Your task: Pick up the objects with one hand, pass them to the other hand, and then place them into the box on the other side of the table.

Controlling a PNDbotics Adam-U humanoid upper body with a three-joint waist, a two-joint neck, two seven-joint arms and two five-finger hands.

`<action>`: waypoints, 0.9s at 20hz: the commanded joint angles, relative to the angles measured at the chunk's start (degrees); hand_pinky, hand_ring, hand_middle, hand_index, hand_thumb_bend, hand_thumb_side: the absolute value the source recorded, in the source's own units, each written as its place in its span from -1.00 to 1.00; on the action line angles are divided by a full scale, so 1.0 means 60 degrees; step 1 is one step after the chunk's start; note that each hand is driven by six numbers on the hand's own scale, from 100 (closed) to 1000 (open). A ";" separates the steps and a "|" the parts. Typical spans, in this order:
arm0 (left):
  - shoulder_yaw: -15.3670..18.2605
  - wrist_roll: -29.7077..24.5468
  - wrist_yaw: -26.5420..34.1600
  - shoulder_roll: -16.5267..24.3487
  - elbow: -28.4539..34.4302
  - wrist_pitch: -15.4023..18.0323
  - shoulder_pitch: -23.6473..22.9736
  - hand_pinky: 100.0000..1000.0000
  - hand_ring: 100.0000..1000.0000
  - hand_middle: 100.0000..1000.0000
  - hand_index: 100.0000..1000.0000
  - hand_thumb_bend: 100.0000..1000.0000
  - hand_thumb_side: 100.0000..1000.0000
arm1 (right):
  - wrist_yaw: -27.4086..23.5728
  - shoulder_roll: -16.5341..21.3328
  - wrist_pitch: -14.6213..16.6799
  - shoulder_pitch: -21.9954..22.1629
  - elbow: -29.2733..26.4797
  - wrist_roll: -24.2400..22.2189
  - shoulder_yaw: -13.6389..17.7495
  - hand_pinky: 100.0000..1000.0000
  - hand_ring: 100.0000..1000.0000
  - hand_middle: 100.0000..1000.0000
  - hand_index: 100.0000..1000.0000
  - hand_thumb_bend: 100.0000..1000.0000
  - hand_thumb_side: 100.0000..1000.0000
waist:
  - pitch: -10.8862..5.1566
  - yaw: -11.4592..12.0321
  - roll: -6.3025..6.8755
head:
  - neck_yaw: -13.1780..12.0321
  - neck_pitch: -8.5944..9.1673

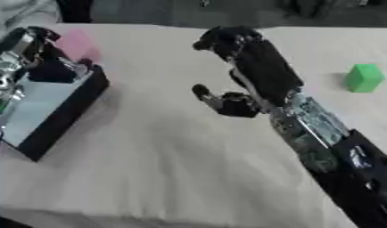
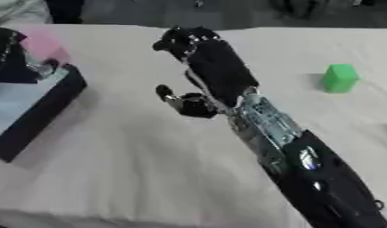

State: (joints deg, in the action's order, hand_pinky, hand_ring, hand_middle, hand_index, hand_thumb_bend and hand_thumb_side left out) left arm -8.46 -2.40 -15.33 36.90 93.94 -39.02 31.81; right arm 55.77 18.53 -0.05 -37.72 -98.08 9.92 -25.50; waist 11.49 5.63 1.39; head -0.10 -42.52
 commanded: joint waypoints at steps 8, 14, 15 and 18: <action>0.0643 -0.0204 -0.0216 0.0834 -0.1080 -0.0031 -0.0118 0.12 -0.16 -0.45 -0.23 -1.00 -0.97 | -0.0219 0.0648 -0.0721 -0.0161 -0.0678 0.0250 0.1010 0.46 0.34 0.35 0.47 -0.39 -0.80 | -0.0310 -0.0017 0.0031 | -0.0806 0.0029; 0.0746 -0.0697 -0.0496 0.0758 -0.1881 0.0129 -0.0059 0.45 0.31 0.15 0.39 -0.62 -1.00 | -0.0224 0.0924 -0.1148 -0.0225 -0.0716 0.0486 0.1575 0.46 0.32 0.34 0.47 -0.41 -0.83 | -0.0284 -0.0063 0.0006 | -0.0849 0.0047; 0.0763 -0.0832 -0.0574 0.0751 -0.1973 0.0169 -0.0051 0.58 0.45 0.32 0.52 -0.44 -1.00 | -0.0237 0.0953 -0.1205 -0.0224 -0.0735 0.0530 0.1646 0.46 0.32 0.34 0.46 -0.42 -0.83 | -0.0283 -0.0069 0.0006 | -0.0837 0.0046; 0.0854 -0.1106 -0.0910 0.0738 -0.2196 0.0159 -0.0038 0.71 0.55 0.43 0.62 0.05 -0.75 | -0.0262 0.1026 -0.1340 -0.0205 -0.0791 0.0642 0.1815 0.45 0.32 0.34 0.46 -0.42 -0.84 | -0.0281 -0.0089 0.0011 | -0.0766 0.0053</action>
State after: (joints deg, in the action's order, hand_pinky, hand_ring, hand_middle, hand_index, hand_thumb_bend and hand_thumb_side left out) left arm -4.51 -8.28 -19.85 39.42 80.78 -38.13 30.65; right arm 54.42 23.28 -7.63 -37.86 -101.40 13.43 -15.63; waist 11.49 5.07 1.37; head -4.86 -42.64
